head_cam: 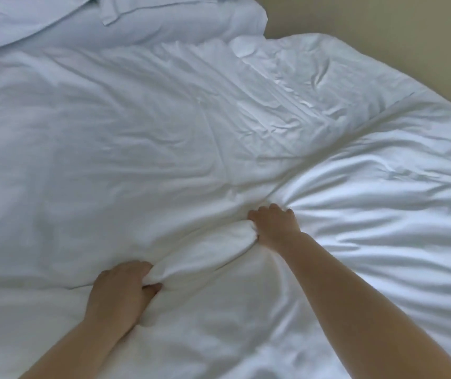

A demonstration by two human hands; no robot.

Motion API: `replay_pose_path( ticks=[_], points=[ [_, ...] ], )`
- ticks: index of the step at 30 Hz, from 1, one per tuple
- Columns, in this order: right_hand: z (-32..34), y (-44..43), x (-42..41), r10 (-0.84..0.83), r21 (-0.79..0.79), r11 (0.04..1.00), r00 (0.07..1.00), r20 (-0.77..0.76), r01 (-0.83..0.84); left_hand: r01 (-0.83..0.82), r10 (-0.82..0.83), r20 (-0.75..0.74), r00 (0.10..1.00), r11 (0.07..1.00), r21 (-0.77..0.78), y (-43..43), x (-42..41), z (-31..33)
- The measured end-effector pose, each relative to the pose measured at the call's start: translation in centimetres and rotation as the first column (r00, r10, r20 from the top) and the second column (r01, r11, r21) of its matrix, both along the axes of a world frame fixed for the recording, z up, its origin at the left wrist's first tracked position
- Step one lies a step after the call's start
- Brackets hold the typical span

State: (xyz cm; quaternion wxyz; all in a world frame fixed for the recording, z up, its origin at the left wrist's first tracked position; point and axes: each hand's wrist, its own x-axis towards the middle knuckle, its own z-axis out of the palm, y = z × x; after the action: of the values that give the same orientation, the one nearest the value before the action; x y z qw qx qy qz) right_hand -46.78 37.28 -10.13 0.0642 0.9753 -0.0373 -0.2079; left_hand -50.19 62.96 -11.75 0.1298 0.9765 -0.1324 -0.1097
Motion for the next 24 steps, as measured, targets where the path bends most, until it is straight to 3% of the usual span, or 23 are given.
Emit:
replay_pose_path(
  ticks=[2,3,4,6,8,9,10,11,13,14,15,16,19,21,24],
  points=[
    [0.5,-1.0,-1.0,0.042,0.040,0.998,0.984,0.176,-0.049,-0.035,0.039,0.049,0.998,0.996,-0.079,0.2,0.6,1.0],
    [0.5,-1.5,-1.7,0.066,0.058,0.994,0.913,0.404,-0.098,-0.079,0.095,0.126,0.987,0.989,-0.128,0.1,0.8,1.8],
    [0.8,-2.2,-2.4,0.031,0.098,0.989,0.800,0.599,-0.112,-0.092,0.135,0.255,0.958,0.980,-0.175,-0.1,1.3,2.8],
    [2.1,-3.4,-3.0,-0.094,0.180,0.973,0.454,0.886,-0.148,-0.054,0.155,0.465,0.872,0.973,-0.223,-1.2,3.0,5.7],
    [3.3,-3.8,-1.6,-0.208,0.257,0.954,0.275,0.939,-0.155,-0.088,0.215,0.521,0.826,0.962,-0.258,-2.2,5.4,7.3],
    [3.7,-3.4,-0.6,-0.235,0.275,0.954,0.271,0.933,-0.121,-0.124,0.249,0.504,0.827,0.955,-0.268,-2.3,6.5,7.0],
    [3.2,-3.1,0.5,-0.224,0.251,0.967,0.321,0.920,-0.044,-0.157,0.258,0.486,0.835,0.958,-0.238,-2.3,7.3,6.1],
    [2.6,-2.7,1.4,-0.193,0.183,0.981,0.461,0.866,0.066,-0.200,0.256,0.447,0.857,0.965,-0.168,-2.3,7.7,4.9],
    [-0.1,-2.0,1.7,-0.226,0.107,0.974,0.852,0.472,0.199,-0.291,0.287,0.256,0.923,0.956,-0.021,-2.2,7.5,2.0],
    [-2.0,-1.9,1.3,-0.261,0.131,0.963,0.938,0.227,0.236,-0.319,0.312,0.177,0.934,0.948,0.012,-2.2,6.9,1.1],
    [-3.1,-1.9,0.8,-0.287,0.144,0.950,0.957,0.043,0.279,-0.326,0.324,0.141,0.935,0.945,-0.009,-2.4,5.9,0.6],
    [-3.7,-2.2,0.5,-0.290,0.156,0.944,0.957,-0.022,0.290,-0.298,0.305,0.157,0.939,0.952,-0.066,-2.6,4.9,0.2],
    [-3.6,-3.2,0.9,-0.275,0.197,0.940,0.960,-0.049,0.279,-0.035,0.078,0.262,0.962,0.986,-0.166,-3.5,-0.3,-1.1],
    [-3.0,-3.4,0.7,-0.267,0.229,0.935,0.962,-0.058,0.273,0.103,-0.064,0.192,0.979,0.974,-0.201,-3.6,-4.4,-2.6],
    [-2.2,-2.7,-1.5,-0.249,0.252,0.935,0.968,-0.029,0.248,0.168,-0.147,0.099,0.984,0.950,-0.262,-3.1,-7.1,-4.2]
  ],
)
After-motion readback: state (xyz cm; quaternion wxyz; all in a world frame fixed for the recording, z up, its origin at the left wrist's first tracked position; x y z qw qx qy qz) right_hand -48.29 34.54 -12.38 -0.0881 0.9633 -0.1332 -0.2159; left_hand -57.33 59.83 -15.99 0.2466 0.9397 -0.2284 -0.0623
